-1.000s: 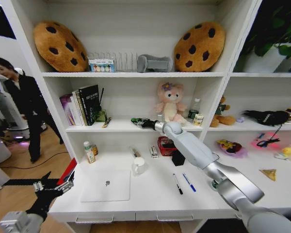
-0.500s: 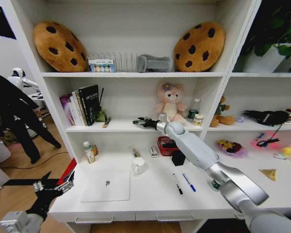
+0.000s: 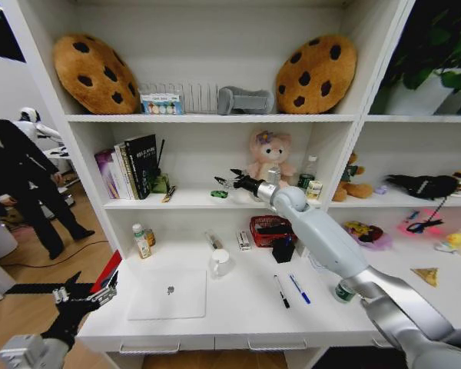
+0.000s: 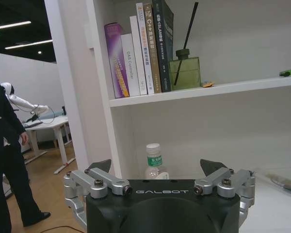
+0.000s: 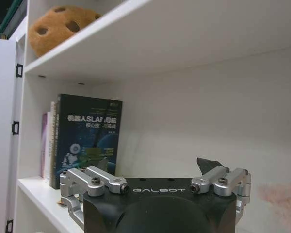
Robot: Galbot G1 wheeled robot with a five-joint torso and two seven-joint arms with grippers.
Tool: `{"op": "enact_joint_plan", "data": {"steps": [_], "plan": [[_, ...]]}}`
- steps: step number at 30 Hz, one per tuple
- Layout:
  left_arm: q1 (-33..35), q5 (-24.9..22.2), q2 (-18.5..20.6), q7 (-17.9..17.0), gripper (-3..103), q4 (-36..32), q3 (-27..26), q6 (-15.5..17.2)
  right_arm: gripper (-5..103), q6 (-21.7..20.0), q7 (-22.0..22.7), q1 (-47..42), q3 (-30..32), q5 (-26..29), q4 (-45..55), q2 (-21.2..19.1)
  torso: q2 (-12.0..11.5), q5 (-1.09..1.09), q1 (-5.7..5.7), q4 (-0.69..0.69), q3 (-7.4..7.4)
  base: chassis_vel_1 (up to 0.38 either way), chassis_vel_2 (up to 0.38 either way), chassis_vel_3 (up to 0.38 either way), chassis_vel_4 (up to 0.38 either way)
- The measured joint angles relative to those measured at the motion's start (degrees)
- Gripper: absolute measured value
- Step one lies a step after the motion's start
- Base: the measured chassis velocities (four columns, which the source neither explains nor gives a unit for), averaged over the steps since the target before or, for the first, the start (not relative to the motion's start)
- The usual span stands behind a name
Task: Organize the objects on the table.
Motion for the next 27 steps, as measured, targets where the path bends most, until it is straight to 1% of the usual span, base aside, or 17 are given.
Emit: {"op": "enact_joint_plan", "data": {"steps": [2,3,6,7,9,10,11,13,14,15,17,18,20,22,23,25,27], "plan": [[0.0,0.0,0.0,0.0,100,0.0,0.0,0.0,100,-0.32,1.19,-6.18,3.51,0.56,6.78,-2.64,0.0,0.02,0.0,-0.02,0.0,0.0,0.0,0.0,0.0],[0.0,0.0,0.0,0.0,100,0.0,0.0,0.0,100,-0.32,1.19,-6.18,3.51,0.56,6.78,-2.64,0.0,0.02,0.0,-0.02,0.0,0.0,0.0,0.0,0.0],[0.0,0.0,0.0,0.0,100,0.0,0.0,0.0,100,-0.34,6.36,-17.16,10.06,2.13,18.03,-7.63,0.01,0.01,-0.01,-0.04,0.0,0.0,0.0,0.0,0.0],[0.0,0.0,0.0,0.0,100,0.0,0.0,0.0,100,-0.34,6.36,-17.16,10.06,2.13,18.03,-7.63,0.01,0.01,-0.01,-0.04,0.0,0.0,0.0,0.0,0.0],[0.0,0.0,0.0,0.0,100,0.0,0.0,0.0,100,0.09,9.18,-24.79,14.79,2.35,23.9,-10.16,0.01,0.0,-0.01,-0.01,-0.01,0.0,0.0,0.0,0.0],[0.0,0.0,0.0,0.0,100,0.0,0.0,0.0,100,0.34,10.8,-28.41,16.8,2.15,25.96,-10.74,0.0,0.01,-0.01,-0.03,0.0,0.0,0.0,0.0,0.0],[0.0,0.0,0.0,0.0,100,0.0,0.0,0.0,100,0.34,10.8,-28.41,16.8,2.15,25.96,-10.74,0.0,0.01,-0.01,-0.03,0.0,0.0,0.0,0.0,0.0],[0.0,0.0,0.0,-0.01,100,0.0,0.0,0.0,100,1.28,14.58,-36.06,21.19,1.42,29.84,-10.78,0.0,0.02,-0.01,-0.02,0.0,0.0,0.0,0.0,0.0],[0.0,0.0,0.0,0.0,100,0.0,0.0,0.0,100,2.35,15.53,-40.27,24.26,0.05,31.32,-10.22,0.01,0.0,-0.01,0.0,-0.01,0.0,0.0,0.0,0.0],[0.0,0.0,0.0,0.0,100,0.0,0.0,0.0,100,2.35,15.53,-40.27,24.26,0.05,31.32,-10.22,0.01,0.0,-0.01,0.0,-0.01,0.0,0.0,0.0,0.0],[0.0,0.01,0.0,-0.01,100,0.0,0.0,0.01,100,5.93,16.06,-50.6,30.2,-6.65,33.02,-7.87,0.01,0.01,-0.01,0.02,-0.01,0.0,0.0,0.0,0.0],[0.0,0.01,0.0,-0.01,100,0.0,0.0,0.01,100,5.93,16.06,-50.6,30.2,-6.65,33.02,-7.87,0.01,0.01,-0.01,0.02,-0.01,0.0,0.0,0.0,0.0],[0.0,0.0,0.01,0.0,100,0.0,0.0,0.01,100,9.27,16.01,-58.78,34.38,-15.13,33.05,-4.9,0.0,0.03,-0.01,-0.04,0.0,0.0,0.0,0.0,0.0],[0.0,0.0,0.01,-0.01,100,0.0,0.0,0.0,100,12.11,15.4,-66.01,38.5,-21.34,32.94,-1.58,0.01,0.02,-0.01,-0.03,0.0,0.0,0.0,0.0,0.0],[0.0,0.0,0.01,-0.01,100,0.0,0.0,0.0,100,12.11,15.4,-66.01,38.5,-21.34,32.94,-1.58,0.01,0.02,-0.01,-0.03,0.0,0.0,0.0,0.0,0.0],[0.0,0.0,0.0,0.0,100,-0.01,0.0,0.0,100,15.14,15.25,-73.25,41.97,-24.75,32.49,2.61,0.01,0.01,-0.01,-0.02,-0.01,0.0,0.0,0.0,0.0],[0.0,0.0,0.0,-0.01,100,0.0,0.0,0.01,100,18.48,15.04,-76.72,43.0,-27.64,30.88,5.62,0.01,-0.01,-0.01,-0.02,-0.01,0.0,0.0,0.0,0.0]]}}
